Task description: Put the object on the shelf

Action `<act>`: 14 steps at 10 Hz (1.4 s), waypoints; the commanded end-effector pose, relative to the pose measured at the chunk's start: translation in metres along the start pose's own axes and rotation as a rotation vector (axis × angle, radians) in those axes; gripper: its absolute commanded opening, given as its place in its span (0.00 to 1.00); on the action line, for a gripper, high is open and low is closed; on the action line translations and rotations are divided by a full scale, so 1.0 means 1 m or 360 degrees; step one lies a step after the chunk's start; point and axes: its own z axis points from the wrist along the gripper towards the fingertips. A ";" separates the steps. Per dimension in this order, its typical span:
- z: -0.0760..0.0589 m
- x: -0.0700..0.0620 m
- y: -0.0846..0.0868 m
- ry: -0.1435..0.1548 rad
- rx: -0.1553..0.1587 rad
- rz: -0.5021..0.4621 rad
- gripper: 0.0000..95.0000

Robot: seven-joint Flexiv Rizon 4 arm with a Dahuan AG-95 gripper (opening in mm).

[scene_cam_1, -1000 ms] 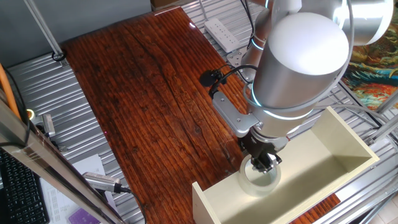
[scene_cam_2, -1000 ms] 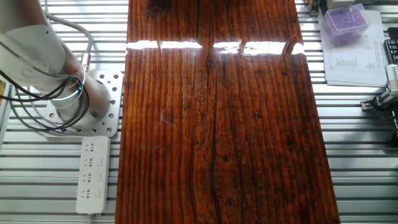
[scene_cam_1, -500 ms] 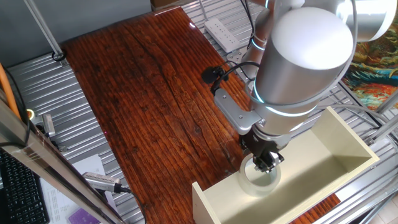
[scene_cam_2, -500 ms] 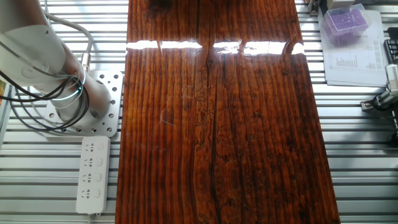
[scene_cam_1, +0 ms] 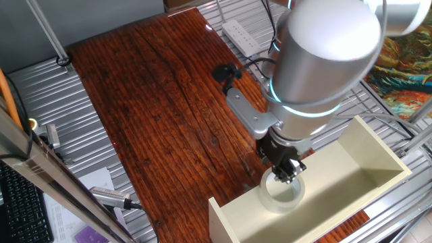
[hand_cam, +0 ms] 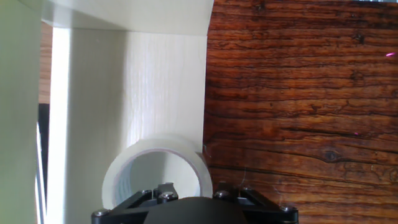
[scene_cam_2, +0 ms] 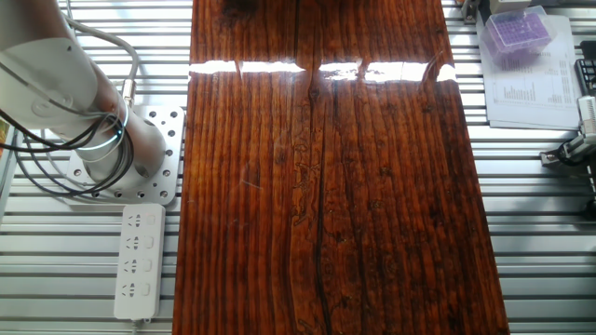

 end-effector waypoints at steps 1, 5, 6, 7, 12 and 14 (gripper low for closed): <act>-0.012 -0.003 -0.012 0.0014 -0.0016 -0.0016 0.40; -0.019 -0.006 -0.034 0.0016 -0.0016 -0.0051 0.00; -0.018 -0.008 -0.040 0.0016 -0.0017 -0.0064 0.00; -0.016 -0.013 -0.046 0.0017 -0.0009 -0.0077 0.00; 0.008 -0.033 -0.079 0.0007 -0.0004 -0.0127 0.00; 0.022 -0.043 -0.099 0.0004 -0.0005 -0.0115 0.00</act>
